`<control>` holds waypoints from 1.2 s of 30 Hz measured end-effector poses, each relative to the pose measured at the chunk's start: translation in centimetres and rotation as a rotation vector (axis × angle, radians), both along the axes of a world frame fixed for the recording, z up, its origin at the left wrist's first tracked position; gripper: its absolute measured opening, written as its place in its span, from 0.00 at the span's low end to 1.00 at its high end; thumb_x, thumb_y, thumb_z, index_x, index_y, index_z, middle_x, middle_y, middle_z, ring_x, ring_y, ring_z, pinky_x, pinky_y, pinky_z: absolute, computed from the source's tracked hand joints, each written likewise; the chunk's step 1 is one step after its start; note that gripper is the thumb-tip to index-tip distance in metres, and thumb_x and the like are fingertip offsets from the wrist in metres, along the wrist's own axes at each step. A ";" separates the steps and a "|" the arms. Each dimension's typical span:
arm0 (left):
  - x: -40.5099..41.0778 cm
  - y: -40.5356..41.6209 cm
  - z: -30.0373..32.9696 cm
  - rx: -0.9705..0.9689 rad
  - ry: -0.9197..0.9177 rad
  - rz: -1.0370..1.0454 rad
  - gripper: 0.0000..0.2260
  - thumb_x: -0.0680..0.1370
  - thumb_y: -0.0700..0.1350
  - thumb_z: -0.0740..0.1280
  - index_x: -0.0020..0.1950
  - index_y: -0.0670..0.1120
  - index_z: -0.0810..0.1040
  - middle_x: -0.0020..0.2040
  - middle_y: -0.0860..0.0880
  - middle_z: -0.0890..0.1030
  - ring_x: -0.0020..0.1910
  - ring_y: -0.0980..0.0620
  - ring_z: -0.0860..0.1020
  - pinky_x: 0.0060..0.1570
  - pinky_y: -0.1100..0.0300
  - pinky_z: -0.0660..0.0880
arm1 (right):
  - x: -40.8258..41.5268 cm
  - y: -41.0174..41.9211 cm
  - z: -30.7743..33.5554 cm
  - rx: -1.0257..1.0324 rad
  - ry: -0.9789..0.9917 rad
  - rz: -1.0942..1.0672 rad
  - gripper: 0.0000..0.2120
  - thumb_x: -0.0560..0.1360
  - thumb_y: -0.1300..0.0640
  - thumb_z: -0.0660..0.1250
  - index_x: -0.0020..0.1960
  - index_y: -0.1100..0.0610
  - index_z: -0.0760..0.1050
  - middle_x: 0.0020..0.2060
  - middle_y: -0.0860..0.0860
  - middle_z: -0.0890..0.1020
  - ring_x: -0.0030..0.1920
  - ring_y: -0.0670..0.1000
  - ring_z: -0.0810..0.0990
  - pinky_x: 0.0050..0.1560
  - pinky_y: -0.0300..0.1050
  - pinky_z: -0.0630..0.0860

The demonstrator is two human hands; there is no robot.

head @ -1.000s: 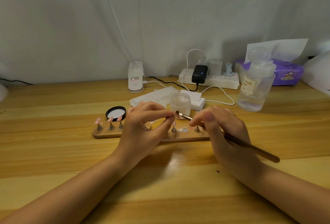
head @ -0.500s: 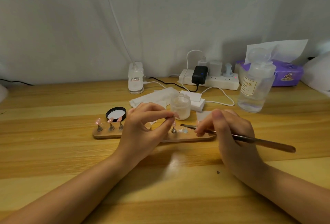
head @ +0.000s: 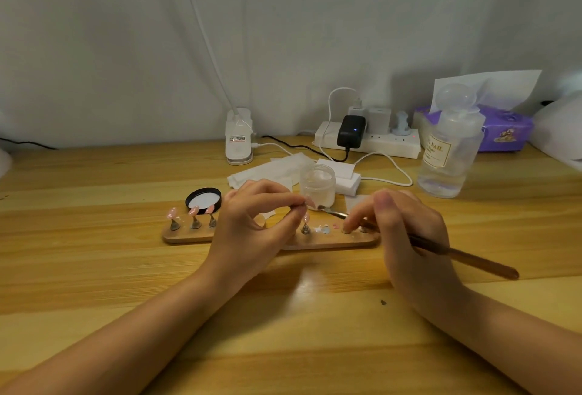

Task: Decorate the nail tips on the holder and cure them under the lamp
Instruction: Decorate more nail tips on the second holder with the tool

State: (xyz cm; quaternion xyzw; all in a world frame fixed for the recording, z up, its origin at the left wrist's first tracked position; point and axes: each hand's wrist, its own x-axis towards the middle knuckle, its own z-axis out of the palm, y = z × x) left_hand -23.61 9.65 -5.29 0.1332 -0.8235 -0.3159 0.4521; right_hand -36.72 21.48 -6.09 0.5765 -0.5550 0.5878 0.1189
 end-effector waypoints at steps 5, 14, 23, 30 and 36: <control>0.0 0.1 0.1 0.004 -0.001 -0.001 0.09 0.68 0.44 0.70 0.47 0.52 0.80 0.41 0.55 0.81 0.44 0.52 0.78 0.47 0.37 0.70 | 0.2 -0.4 0.0 0.031 0.109 -0.007 0.19 0.80 0.47 0.50 0.40 0.49 0.75 0.37 0.35 0.75 0.41 0.36 0.76 0.48 0.44 0.69; 0.0 0.1 0.1 0.005 0.012 -0.006 0.08 0.69 0.44 0.70 0.47 0.52 0.81 0.41 0.53 0.81 0.44 0.52 0.78 0.48 0.37 0.70 | 0.4 0.0 0.2 0.024 0.037 -0.028 0.18 0.80 0.48 0.49 0.38 0.47 0.74 0.33 0.37 0.77 0.40 0.36 0.75 0.48 0.44 0.67; 0.1 -0.1 -0.1 -0.021 0.012 -0.009 0.07 0.69 0.41 0.71 0.46 0.46 0.83 0.42 0.50 0.81 0.45 0.51 0.78 0.48 0.41 0.72 | 0.1 0.1 0.1 0.110 -0.124 -0.019 0.19 0.77 0.48 0.52 0.35 0.51 0.76 0.33 0.43 0.80 0.39 0.40 0.77 0.47 0.48 0.69; 0.0 -0.1 0.1 -0.024 0.076 -0.005 0.05 0.69 0.42 0.71 0.43 0.45 0.82 0.46 0.50 0.79 0.47 0.58 0.77 0.45 0.70 0.72 | 0.4 0.4 0.7 0.133 -0.160 0.002 0.15 0.73 0.36 0.55 0.41 0.44 0.74 0.39 0.44 0.79 0.41 0.47 0.77 0.43 0.53 0.74; 0.0 -0.3 0.0 -0.041 0.057 -0.073 0.05 0.69 0.40 0.71 0.44 0.44 0.82 0.40 0.51 0.81 0.41 0.58 0.79 0.43 0.66 0.75 | 0.3 0.0 0.3 0.060 -0.008 -0.009 0.16 0.77 0.39 0.50 0.44 0.44 0.73 0.37 0.40 0.79 0.41 0.43 0.77 0.44 0.47 0.73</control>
